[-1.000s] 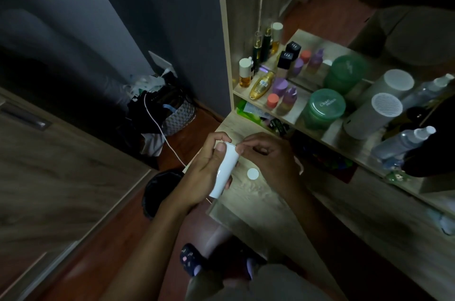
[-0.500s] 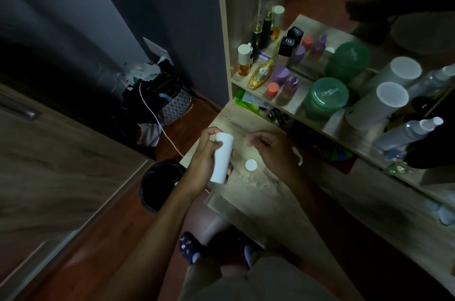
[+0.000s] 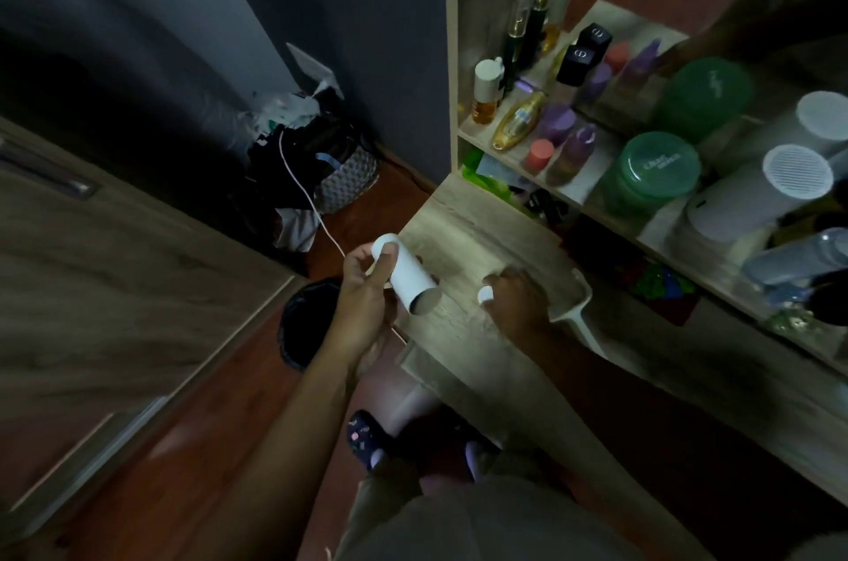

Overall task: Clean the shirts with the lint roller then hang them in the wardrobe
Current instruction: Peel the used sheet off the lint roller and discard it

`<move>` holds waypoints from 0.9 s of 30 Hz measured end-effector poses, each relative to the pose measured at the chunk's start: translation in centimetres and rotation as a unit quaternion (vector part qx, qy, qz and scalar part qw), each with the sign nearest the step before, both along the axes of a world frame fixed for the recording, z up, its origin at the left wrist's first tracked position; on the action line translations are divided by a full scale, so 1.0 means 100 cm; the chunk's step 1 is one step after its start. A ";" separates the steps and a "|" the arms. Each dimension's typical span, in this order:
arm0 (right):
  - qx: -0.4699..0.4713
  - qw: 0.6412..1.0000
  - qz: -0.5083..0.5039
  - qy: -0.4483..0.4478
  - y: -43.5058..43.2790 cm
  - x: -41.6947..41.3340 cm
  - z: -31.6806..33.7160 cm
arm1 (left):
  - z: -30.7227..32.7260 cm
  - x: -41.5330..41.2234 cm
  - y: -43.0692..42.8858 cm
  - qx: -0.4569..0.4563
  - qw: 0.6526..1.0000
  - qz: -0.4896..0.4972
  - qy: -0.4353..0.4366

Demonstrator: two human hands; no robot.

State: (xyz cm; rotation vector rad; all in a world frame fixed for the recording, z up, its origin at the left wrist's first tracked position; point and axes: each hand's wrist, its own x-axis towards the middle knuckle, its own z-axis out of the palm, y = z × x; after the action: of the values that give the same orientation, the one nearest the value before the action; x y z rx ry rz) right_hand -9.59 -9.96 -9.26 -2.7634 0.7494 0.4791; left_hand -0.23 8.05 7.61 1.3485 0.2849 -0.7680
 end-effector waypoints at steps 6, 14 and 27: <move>-0.001 0.999 0.024 -0.022 -0.007 0.010 0.017 | 0.003 0.006 0.005 -0.030 0.995 0.068 0.065; 0.255 0.952 -0.121 -0.121 -0.005 0.009 0.076 | 0.012 0.011 0.006 -0.088 0.984 0.126 0.094; 0.496 0.793 -0.113 -0.334 0.031 0.006 0.217 | 0.019 0.009 -0.001 -0.079 0.993 0.080 0.038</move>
State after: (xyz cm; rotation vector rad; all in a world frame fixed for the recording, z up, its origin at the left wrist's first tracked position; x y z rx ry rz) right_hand -9.02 -6.83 12.47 -1.6157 0.4263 -0.1629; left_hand 0.63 7.93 9.51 1.1341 0.3789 -0.6928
